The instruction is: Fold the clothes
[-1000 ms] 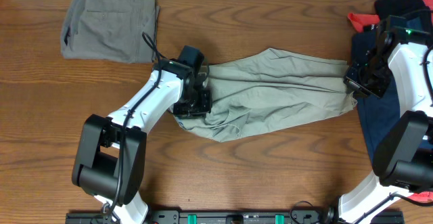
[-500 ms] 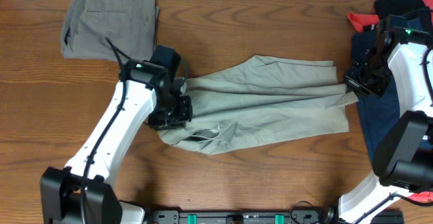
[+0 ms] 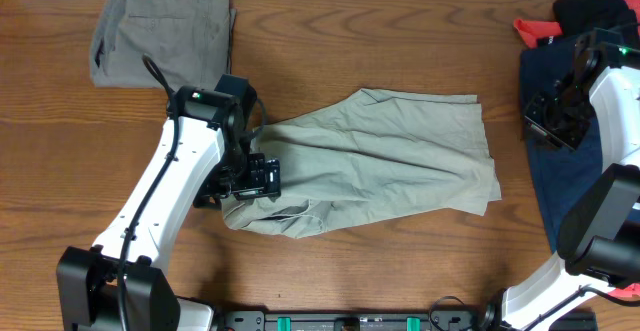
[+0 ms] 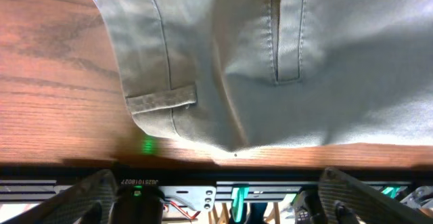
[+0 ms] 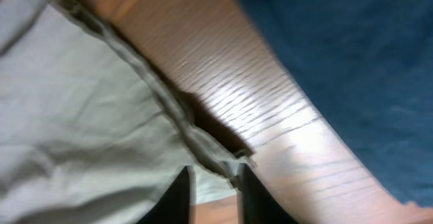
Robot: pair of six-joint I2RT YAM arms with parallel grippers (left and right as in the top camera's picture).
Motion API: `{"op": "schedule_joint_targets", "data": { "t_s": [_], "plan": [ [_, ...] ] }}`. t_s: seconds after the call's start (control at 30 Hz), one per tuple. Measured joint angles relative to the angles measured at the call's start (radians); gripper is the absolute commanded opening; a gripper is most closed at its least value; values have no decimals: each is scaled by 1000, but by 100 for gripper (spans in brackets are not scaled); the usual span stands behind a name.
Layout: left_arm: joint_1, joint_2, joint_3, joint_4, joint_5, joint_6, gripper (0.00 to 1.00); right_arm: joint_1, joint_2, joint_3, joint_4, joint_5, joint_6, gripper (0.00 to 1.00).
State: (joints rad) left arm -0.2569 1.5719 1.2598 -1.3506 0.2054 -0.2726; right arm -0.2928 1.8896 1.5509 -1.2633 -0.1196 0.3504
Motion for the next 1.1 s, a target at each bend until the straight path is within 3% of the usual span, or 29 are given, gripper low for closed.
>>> {"op": "schedule_joint_targets", "data": {
  "t_s": [0.17, 0.37, 0.67, 0.8, 1.1],
  "plan": [
    [0, 0, -1, 50, -3, 0, 98, 29, 0, 0, -8, -58, -61, 84],
    [34, 0, -42, 105, -3, -42, 98, 100, 0, 0, -3, -62, -89, 99],
    [284, 1, -74, 163, -2, -87, 98, 121, 0, 0, 1, -44, -97, 99],
    [392, 1, -80, 166, 58, -48, 98, 121, 0, 0, 3, -43, -97, 99],
    [389, 1, -333, 275, 296, 61, 98, 133, 0, -21, 23, -40, -98, 99]
  ]
}}
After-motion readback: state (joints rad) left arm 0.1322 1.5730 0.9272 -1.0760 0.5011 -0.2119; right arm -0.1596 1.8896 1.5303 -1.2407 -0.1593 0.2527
